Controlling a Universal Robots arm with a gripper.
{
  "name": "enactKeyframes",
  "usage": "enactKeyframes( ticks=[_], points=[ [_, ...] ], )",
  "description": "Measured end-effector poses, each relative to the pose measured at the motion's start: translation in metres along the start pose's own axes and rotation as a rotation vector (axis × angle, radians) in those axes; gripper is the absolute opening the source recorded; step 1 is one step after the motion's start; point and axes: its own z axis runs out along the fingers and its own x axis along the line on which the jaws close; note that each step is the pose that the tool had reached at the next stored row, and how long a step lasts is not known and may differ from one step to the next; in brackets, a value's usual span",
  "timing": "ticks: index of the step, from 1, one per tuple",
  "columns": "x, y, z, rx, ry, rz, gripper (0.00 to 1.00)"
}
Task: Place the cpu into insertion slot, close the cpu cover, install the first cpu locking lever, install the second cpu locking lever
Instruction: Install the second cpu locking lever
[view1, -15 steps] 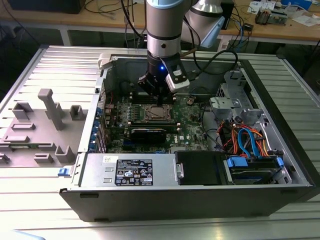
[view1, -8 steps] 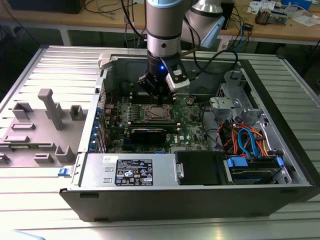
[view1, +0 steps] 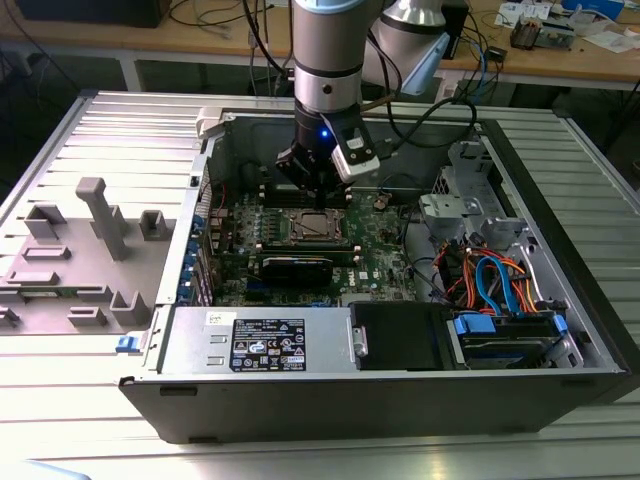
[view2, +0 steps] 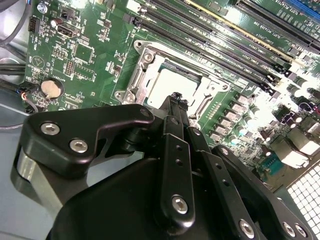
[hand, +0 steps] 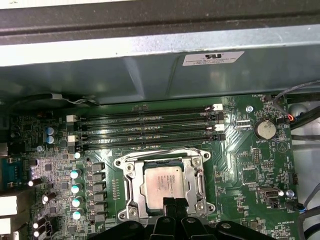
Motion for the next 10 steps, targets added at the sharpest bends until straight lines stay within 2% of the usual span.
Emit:
enactKeyframes(
  ticks=[10],
  points=[
    [-0.0001,-0.0018,0.0,-0.0001,-0.0001,0.0,0.11]
  ],
)
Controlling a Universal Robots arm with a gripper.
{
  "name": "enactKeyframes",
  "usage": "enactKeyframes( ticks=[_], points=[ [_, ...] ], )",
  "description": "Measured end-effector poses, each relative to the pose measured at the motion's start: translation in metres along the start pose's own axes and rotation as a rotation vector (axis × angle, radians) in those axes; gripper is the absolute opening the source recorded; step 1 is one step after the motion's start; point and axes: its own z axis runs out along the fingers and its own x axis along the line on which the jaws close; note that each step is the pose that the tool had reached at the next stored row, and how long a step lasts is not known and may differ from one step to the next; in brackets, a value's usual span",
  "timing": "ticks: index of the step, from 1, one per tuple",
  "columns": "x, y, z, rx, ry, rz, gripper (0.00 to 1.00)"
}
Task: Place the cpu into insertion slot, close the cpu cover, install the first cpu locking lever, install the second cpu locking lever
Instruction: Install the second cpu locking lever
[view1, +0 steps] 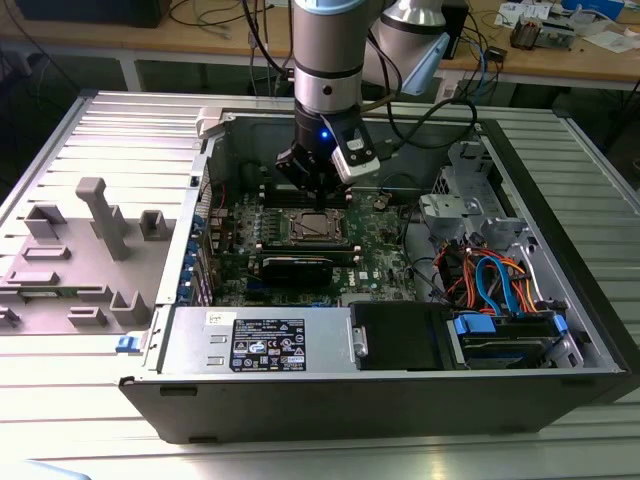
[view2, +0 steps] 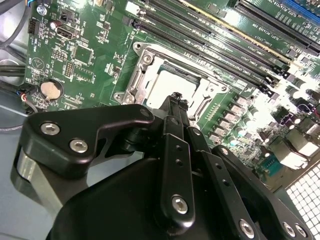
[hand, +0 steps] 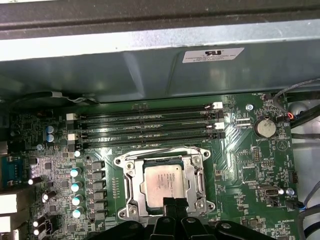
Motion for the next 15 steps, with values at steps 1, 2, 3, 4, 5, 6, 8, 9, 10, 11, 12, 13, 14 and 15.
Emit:
enactKeyframes(
  ticks=[1,2,3,4,5,6,8,9,10,11,12,13,14,15],
  points=[
    [0.0,-0.0004,0.0,0.0,0.0,0.0,0.11],
    [0.0,-0.0008,0.0,-0.0001,0.0,0.0,0.11],
    [0.0,-0.0013,0.0,-0.0001,0.0,0.0,0.11],
    [0.0,-0.0017,0.0,0.0,-0.0001,0.0,0.11],
    [0.0001,-0.0023,0.0,-0.0001,-0.0001,0.0,0.11],
    [0.0,-0.0028,0.0,0.0,-0.0001,0.0,0.11],
    [0.0001,-0.0034,0.0,-0.0001,0.0,0.0,0.11],
    [0.0001,-0.0034,0.0,0.0,0.0,0.0,0.11],
    [0.0,-0.0035,0.0,0.0,0.0,0.0,0.11],
    [0.0,-0.0035,0.0,0.0,0.0,0.0,0.11],
    [0.0,-0.0035,0.0,0.0,0.0,0.0,0.11],
    [0.0001,-0.0036,-0.0004,0.0002,0.0,0.0,0.11],
    [0.0001,-0.0036,-0.0011,0.0002,0.0,0.0,0.11],
    [0.0,-0.0036,-0.002,0.0001,0.0,0.0,0.11]
  ],
)
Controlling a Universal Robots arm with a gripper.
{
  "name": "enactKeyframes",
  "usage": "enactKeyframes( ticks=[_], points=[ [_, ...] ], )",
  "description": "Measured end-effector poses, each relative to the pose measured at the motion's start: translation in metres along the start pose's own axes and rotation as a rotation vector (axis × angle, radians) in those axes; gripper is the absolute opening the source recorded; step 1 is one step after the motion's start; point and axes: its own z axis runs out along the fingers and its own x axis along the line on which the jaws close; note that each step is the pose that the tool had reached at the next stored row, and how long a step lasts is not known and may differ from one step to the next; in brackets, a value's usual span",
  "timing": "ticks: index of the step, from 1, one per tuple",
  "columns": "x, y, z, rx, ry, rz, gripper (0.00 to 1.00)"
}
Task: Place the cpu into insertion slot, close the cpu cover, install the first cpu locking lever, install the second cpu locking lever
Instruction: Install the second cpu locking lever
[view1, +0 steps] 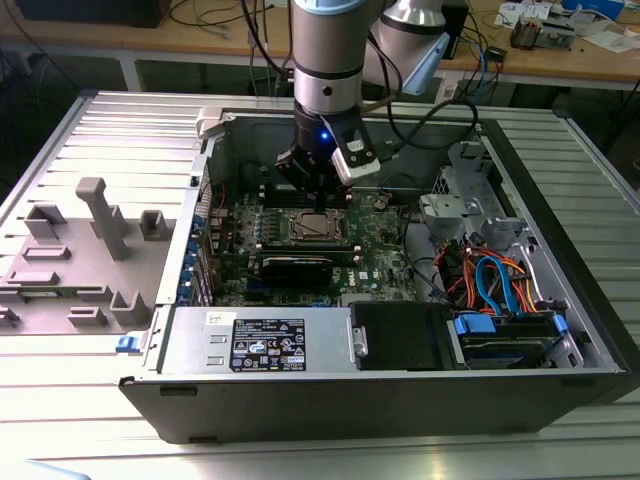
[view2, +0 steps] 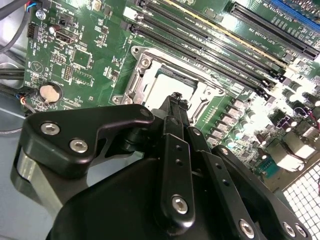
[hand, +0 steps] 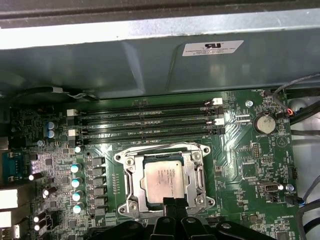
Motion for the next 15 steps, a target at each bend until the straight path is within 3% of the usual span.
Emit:
enactKeyframes(
  ticks=[6,15],
  points=[
    [-0.0003,-0.0038,-0.0006,-0.0001,0.0,0.0,0.11],
    [-0.0009,-0.0211,-0.0009,-0.0001,0.0,0.0,0.11]
  ],
)
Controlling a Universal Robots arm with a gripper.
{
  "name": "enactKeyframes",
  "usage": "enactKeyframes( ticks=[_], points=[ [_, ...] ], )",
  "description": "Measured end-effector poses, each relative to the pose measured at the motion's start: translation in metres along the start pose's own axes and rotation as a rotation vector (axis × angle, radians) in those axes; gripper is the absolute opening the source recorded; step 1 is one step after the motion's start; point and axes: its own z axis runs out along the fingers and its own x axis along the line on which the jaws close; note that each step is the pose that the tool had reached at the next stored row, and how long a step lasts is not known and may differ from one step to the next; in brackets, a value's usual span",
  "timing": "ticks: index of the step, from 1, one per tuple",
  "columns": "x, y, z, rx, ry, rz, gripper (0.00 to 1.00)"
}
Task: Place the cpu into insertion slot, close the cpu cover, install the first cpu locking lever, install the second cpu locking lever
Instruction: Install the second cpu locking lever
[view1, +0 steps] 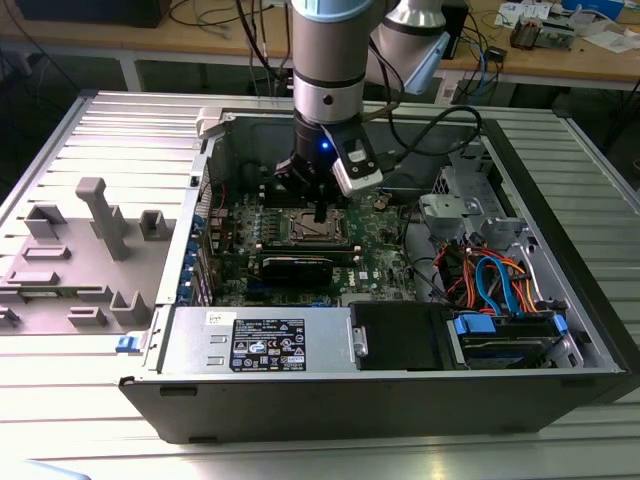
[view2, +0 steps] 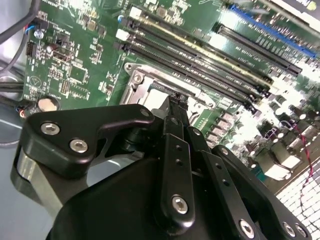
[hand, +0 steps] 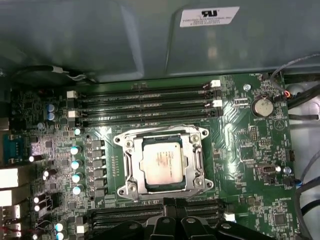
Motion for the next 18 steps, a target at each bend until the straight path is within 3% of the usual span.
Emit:
enactKeyframes(
  ticks=[4,7,14,18],
  points=[
    [0.0011,-0.0024,0.0002,-0.0005,0.0003,-0.015,0.11],
    [0.0026,-0.0032,0.0008,-0.0016,0.0012,-0.056,0.11],
    [0.0107,-0.0066,0.0039,-0.0023,0.0015,-0.073,0.11],
    [0.0141,-0.0073,0.0067,0.0007,0.0017,-0.076,0.11]
  ],
)
